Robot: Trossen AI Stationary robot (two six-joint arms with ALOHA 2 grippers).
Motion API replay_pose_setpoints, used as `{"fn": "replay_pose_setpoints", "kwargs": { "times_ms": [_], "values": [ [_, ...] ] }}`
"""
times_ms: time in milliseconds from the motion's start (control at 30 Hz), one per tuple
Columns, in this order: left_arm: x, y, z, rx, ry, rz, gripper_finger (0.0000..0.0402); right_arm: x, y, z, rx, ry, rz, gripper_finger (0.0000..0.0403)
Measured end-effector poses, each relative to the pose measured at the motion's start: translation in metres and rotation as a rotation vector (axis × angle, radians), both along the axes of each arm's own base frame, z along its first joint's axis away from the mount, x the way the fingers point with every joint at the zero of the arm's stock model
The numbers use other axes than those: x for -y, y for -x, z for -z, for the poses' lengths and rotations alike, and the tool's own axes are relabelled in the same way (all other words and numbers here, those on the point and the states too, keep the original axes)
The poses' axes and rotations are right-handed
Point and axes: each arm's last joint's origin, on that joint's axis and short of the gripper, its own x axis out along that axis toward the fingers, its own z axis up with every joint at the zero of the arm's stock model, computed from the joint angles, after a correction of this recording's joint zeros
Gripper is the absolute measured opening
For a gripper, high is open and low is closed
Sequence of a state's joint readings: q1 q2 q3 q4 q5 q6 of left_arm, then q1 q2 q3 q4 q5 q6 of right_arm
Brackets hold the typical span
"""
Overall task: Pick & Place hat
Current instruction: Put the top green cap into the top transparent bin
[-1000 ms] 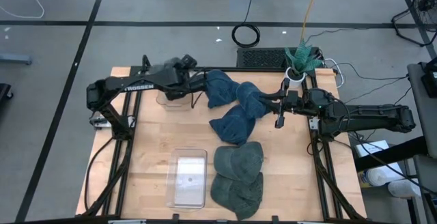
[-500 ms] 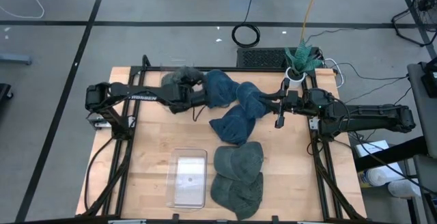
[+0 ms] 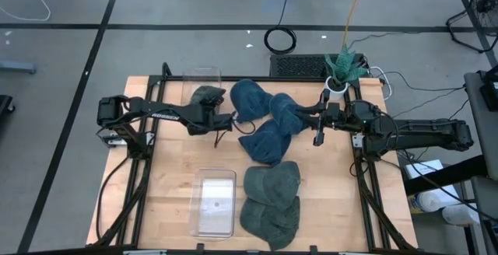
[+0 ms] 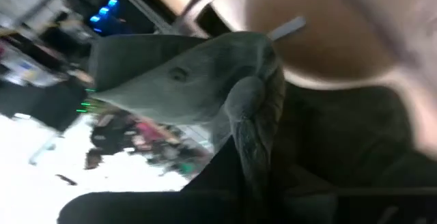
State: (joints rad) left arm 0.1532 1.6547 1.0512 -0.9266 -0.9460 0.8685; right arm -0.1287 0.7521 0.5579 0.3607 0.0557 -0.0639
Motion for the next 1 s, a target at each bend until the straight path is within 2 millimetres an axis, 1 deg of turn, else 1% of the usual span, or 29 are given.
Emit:
{"fn": "replay_pose_setpoints", "kwargs": {
  "times_ms": [133,233,367,433,533,633,767,867,1000],
  "values": [
    [0.001,0.000,0.000,0.122,0.000,-0.088,0.0056,0.000,0.000,0.000,0.000,0.000,0.000,0.0054],
    [0.003,0.000,0.000,0.166,-0.019,-0.115,0.0076,0.000,0.000,0.000,0.000,0.000,0.001,0.0054],
    [0.007,-0.001,0.000,0.241,-0.025,-0.156,0.0114,0.000,0.000,0.000,0.000,0.000,0.001,0.0054],
    [0.009,-0.002,-0.001,0.305,0.007,-0.204,0.0135,0.000,0.000,0.000,0.000,0.000,0.000,0.0054],
    [0.011,-0.001,-0.008,0.430,0.079,-0.314,0.0168,0.000,0.000,0.000,0.000,0.000,0.000,0.0054],
    [0.012,0.000,-0.014,0.502,0.076,-0.396,0.0197,0.000,0.000,0.000,0.000,0.000,0.000,0.0054],
    [0.012,0.002,-0.032,0.591,0.060,-0.469,0.0221,0.000,0.000,0.000,0.000,0.000,0.000,0.0054],
    [0.012,0.003,-0.049,0.703,0.073,-0.519,0.0224,0.000,0.000,0.000,0.001,0.000,0.000,0.0054],
    [0.013,0.007,-0.075,0.834,0.158,-0.564,0.0225,0.000,0.000,0.000,0.004,0.001,0.000,0.0054]
  ]
}}
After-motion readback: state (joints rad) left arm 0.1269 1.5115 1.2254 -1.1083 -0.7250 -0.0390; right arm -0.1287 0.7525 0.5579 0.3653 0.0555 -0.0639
